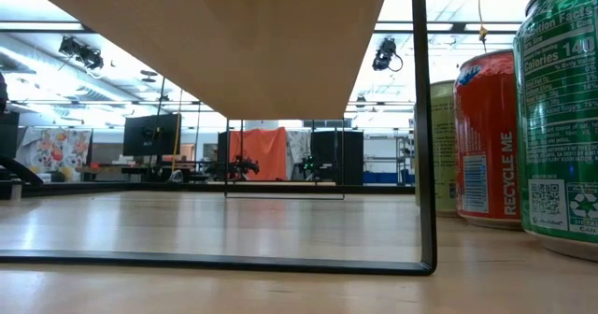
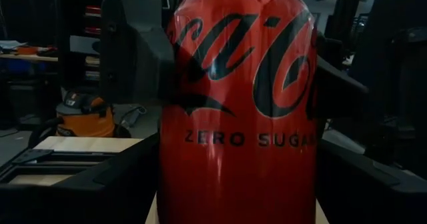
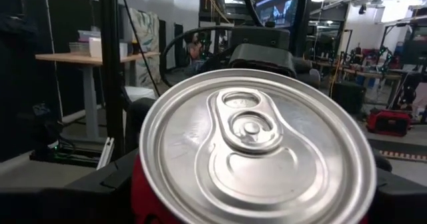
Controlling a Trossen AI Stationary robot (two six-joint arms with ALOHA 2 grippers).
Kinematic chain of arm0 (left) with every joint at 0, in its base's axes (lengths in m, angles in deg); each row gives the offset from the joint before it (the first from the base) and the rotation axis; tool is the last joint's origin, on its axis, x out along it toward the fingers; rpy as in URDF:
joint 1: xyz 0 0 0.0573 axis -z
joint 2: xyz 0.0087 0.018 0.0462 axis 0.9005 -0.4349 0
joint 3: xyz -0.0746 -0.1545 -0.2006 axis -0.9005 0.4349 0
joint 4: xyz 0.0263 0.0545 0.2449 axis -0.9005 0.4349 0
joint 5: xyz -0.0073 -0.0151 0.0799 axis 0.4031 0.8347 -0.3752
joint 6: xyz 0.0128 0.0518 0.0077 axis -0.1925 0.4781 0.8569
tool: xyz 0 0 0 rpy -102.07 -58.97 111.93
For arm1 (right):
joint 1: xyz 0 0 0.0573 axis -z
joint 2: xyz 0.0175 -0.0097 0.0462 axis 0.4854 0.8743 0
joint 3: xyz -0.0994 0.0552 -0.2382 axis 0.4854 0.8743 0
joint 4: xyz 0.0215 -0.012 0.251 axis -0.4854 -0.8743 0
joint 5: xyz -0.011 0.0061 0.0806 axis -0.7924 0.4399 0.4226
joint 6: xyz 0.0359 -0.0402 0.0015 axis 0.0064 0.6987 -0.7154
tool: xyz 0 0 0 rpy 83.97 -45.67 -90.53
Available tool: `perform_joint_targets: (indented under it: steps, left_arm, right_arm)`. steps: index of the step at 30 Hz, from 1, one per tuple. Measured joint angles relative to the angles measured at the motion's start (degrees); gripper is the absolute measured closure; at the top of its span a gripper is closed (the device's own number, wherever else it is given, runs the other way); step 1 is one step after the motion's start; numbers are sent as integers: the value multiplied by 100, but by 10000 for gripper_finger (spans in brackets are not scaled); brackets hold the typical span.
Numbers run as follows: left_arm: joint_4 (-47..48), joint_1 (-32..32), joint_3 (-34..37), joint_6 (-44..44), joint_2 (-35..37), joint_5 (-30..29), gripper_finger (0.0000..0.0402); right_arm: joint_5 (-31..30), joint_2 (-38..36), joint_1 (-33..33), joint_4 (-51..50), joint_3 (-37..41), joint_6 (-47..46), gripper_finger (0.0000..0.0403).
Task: Place canned beverage on shelf
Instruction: Put the red black soda can on the shelf
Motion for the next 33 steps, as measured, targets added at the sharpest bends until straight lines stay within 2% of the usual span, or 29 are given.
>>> perform_joint_targets:
  steps: [14,21,24,33]
  left_arm:
    - [797,-4,-9,212,9,-60,53]
    - [1236,-4,-2,249,20,-73,18]
    - [1522,-24,0,247,120,-92,4]
    - [2922,36,0,238,716,-366,5]
  right_arm:
    - [15,162,6,-385,9,-142,88]
    - [36,327,35,-345,7,-313,88]
    - [35,369,35,-338,7,-327,88]
    - [45,361,70,-349,7,-342,88]
